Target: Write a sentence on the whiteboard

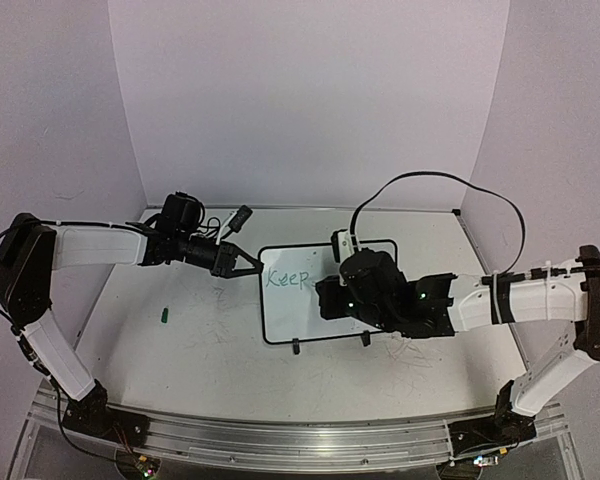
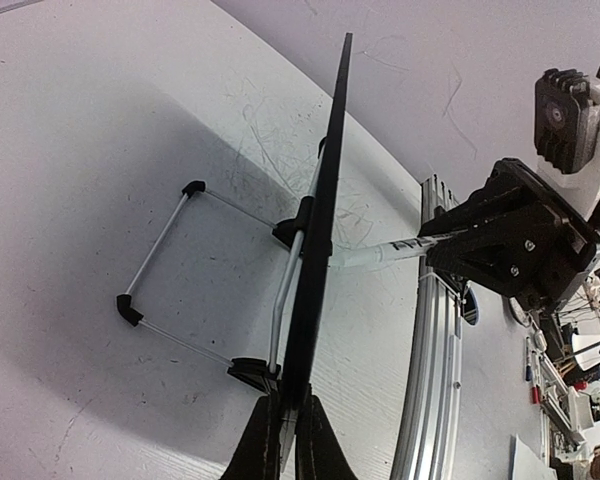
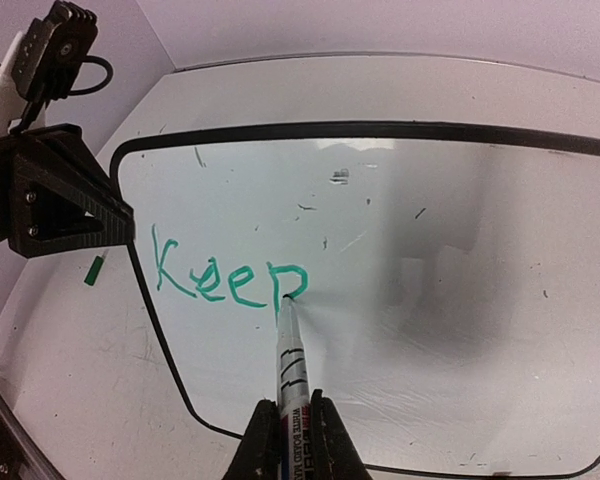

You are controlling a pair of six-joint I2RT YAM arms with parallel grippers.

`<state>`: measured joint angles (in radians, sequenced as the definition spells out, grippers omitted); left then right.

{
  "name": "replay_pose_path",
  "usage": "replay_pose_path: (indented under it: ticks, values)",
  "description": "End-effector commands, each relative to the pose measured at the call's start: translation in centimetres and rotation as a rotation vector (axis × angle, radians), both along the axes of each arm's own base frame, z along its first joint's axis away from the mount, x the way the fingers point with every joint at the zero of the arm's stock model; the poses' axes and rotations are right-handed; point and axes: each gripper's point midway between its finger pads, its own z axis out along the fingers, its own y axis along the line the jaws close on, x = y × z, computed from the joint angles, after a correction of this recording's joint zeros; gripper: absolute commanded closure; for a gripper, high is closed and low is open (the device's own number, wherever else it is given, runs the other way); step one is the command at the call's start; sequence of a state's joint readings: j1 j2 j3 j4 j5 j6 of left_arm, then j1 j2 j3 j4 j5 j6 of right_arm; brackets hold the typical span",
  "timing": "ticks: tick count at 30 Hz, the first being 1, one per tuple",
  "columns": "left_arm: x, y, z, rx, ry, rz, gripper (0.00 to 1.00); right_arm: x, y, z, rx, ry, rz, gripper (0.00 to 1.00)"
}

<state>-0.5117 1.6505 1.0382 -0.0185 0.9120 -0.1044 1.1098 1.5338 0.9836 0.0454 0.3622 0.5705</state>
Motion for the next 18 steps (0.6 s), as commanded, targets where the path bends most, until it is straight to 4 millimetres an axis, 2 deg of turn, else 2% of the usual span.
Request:
replay_pose_path:
  ticks: [1,4,8,10,14,18]
  values:
    - [-0.9,0.2,2.0,-0.035,-0.013,-0.026,1.00,0.9,1.0,0.8,0.006,-0.025,-0.003,1.00]
    - [-0.9,0.2,2.0,-0.034,-0.013,-0.024,1.00,0.9,1.1,1.5,0.020,-0.036,0.000,1.00]
    - [-0.8,0.2,1.7,-0.028,-0.011,-0.022,1.00,-0.3,0.9,5.0,0.109,-0.081,0.069,1.00]
    - [-0.7,0.2,1.6,-0.026,-0.010,-0.021,1.00,-1.1,-0.8,6.3,0.133,-0.110,0.072,1.00]
    - [-0.6,0.2,1.6,-0.024,-0.013,-0.018,1.00,-2.0,-4.6,7.0,0.143,-0.165,0.030,1.00]
    - [-0.6,0.2,1.4,-0.019,-0.013,-0.015,1.00,-1.8,-5.6,8.1,0.153,-0.217,0.003,1.00]
